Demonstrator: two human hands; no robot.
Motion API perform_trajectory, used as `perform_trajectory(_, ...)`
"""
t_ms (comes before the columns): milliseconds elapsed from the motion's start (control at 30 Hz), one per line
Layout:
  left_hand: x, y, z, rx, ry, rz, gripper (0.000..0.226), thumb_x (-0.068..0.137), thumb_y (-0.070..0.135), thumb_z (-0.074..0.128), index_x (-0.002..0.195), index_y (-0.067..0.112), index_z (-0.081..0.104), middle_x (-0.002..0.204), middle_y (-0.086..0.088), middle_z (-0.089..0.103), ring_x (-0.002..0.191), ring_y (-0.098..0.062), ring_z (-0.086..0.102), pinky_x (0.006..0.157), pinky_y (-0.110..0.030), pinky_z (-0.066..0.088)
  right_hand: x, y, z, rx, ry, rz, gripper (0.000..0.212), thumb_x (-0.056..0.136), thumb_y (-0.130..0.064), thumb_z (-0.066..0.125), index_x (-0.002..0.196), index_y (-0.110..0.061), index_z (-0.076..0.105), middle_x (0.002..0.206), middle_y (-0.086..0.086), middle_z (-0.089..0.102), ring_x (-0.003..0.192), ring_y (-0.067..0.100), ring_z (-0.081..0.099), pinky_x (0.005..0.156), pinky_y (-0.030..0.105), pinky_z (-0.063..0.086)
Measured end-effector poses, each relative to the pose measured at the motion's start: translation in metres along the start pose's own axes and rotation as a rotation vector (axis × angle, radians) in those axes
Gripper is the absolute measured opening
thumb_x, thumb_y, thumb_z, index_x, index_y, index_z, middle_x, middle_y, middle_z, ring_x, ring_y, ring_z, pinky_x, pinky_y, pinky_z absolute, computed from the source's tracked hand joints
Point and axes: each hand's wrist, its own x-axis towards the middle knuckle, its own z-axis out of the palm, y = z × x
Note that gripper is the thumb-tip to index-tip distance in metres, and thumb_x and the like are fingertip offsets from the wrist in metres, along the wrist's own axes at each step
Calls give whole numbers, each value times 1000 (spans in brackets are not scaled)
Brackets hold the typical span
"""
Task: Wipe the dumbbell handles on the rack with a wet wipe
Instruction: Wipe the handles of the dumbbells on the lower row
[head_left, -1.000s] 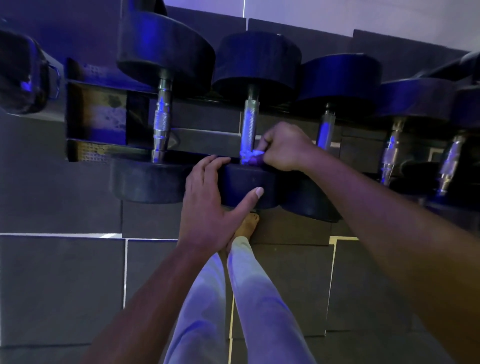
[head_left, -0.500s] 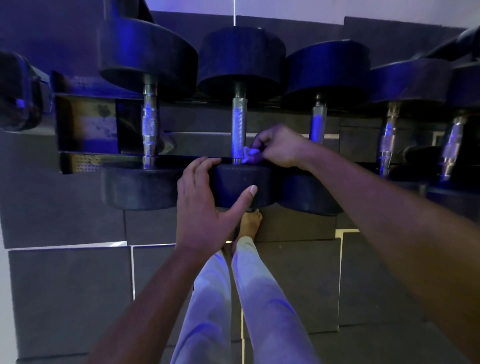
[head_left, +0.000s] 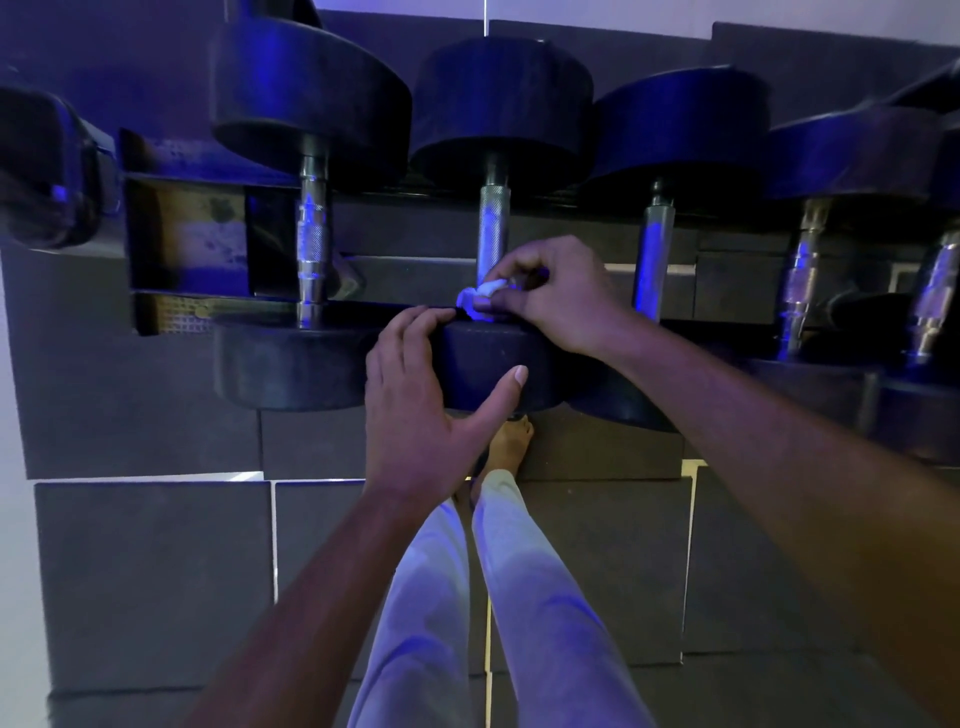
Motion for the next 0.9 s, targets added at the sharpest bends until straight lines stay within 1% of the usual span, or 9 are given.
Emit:
perform_trajectory(100, 0, 0, 1, 0, 3, -4, 79, 86, 65, 81, 146, 20, 55, 151, 3, 50, 139, -18, 47, 119, -41, 41, 2, -11, -3, -142, -55, -101, 9, 82, -32, 87, 89, -34, 82, 78, -14, 66, 68, -8, 58, 61, 10, 40)
perform_trajectory(167, 0, -1, 0, -3, 1, -2, 79, 86, 64, 82, 146, 21, 54, 151, 3, 49, 139, -18, 47, 119, -42, 42, 7, -14, -11, -243, -141, -97, 13, 83, -37, 86, 95, -38, 81, 83, -21, 62, 73, -12, 57, 60, 6, 36)
perform_trajectory(267, 0, -2, 0, -5, -3, -1, 79, 86, 63, 84, 146, 23, 54, 151, 4, 49, 139, -17, 47, 119, -43, 42, 14, -19, -24, -332, -268, -100, 15, 84, -38, 85, 98, -39, 81, 78, -26, 62, 72, -18, 55, 59, 5, 35)
perform_trajectory(333, 0, -2, 0, -3, 1, -3, 79, 86, 63, 84, 146, 23, 54, 151, 4, 49, 139, -18, 47, 119, -42, 41, 18, -23, -26, -384, -276, -116, 13, 83, -39, 85, 94, -42, 80, 76, -25, 64, 72, -12, 57, 66, 17, 44)
perform_trajectory(367, -1, -1, 0, -2, 3, -5, 79, 86, 64, 83, 146, 22, 54, 151, 4, 49, 139, -18, 47, 120, -42, 41, 18, -24, -26, -408, -244, -124, 12, 82, -42, 86, 91, -43, 79, 74, -22, 64, 71, -9, 57, 67, 23, 45)
perform_trajectory(467, 0, 0, 1, 0, 18, -1, 79, 85, 66, 80, 146, 21, 56, 151, 3, 51, 140, -20, 48, 120, -42, 41, 16, -19, -23, -407, -84, -115, 19, 74, -51, 89, 83, -42, 74, 73, -15, 68, 69, 1, 63, 66, 30, 50)
perform_trajectory(633, -2, 0, 3, 7, 36, 9, 80, 86, 62, 82, 147, 18, 56, 153, 1, 50, 142, -22, 49, 120, -44, 40, 17, -6, -14, -136, 153, -54, 35, 65, -55, 93, 83, -30, 76, 74, -13, 74, 71, 5, 69, 67, 35, 58)
perform_trajectory(767, -2, 0, 5, 12, 45, 4, 80, 85, 62, 82, 147, 19, 55, 154, 2, 50, 142, -21, 49, 120, -43, 40, 27, -14, -6, -61, 387, 20, 38, 67, -60, 91, 84, -29, 76, 73, -13, 73, 66, 3, 68, 63, 33, 58)
perform_trajectory(900, -2, 0, 6, 15, 45, -2, 80, 85, 63, 81, 148, 20, 55, 154, 3, 49, 141, -21, 48, 119, -44, 41, 36, -28, 3, -79, 558, 116, 46, 68, -68, 86, 87, -27, 76, 73, -12, 72, 71, 11, 70, 65, 32, 54)
